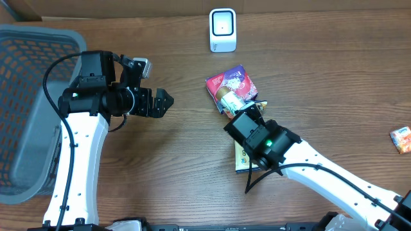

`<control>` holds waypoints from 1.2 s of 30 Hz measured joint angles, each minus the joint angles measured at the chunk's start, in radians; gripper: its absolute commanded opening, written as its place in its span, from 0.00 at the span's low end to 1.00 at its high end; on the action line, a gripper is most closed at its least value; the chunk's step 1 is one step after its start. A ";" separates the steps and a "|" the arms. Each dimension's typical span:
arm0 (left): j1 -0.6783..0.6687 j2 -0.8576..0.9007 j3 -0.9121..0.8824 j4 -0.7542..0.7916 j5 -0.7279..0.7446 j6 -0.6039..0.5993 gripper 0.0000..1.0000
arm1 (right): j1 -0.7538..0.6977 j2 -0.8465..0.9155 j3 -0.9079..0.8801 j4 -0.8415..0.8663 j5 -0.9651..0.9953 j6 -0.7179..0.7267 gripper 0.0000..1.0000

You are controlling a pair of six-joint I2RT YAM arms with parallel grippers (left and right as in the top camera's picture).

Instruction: Scan the item barcode

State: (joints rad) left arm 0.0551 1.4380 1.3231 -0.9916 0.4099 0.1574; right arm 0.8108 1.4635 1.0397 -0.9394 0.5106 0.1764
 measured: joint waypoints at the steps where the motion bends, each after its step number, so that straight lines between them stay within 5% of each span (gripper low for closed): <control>1: 0.000 0.000 0.000 0.009 0.000 0.000 1.00 | 0.008 0.000 0.000 0.000 0.040 -0.006 0.04; 7: 0.000 0.000 0.000 0.068 0.000 0.000 1.00 | 0.022 0.007 0.000 0.063 0.297 -0.049 0.04; 11: 0.000 0.000 0.000 0.111 0.000 0.000 1.00 | 0.022 0.045 0.002 0.276 0.401 -0.173 0.04; 15: 0.000 0.000 0.000 0.122 0.000 0.000 1.00 | 0.022 0.092 0.008 0.449 0.440 -0.310 0.04; 29: 0.000 0.000 0.000 0.140 0.000 0.000 1.00 | 0.077 0.335 -0.095 0.665 0.549 -0.731 0.04; 34: 0.000 0.000 0.000 0.140 0.000 -0.001 1.00 | 0.143 0.350 -0.132 0.684 0.583 -0.809 0.10; 36: 0.000 0.000 0.000 0.140 0.000 -0.001 1.00 | 0.173 0.350 -0.145 0.684 0.590 -0.821 0.20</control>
State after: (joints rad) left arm 0.0551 1.4380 1.3231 -0.8513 0.4103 0.1566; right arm 0.9840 1.8133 0.8948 -0.2554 1.1007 -0.6441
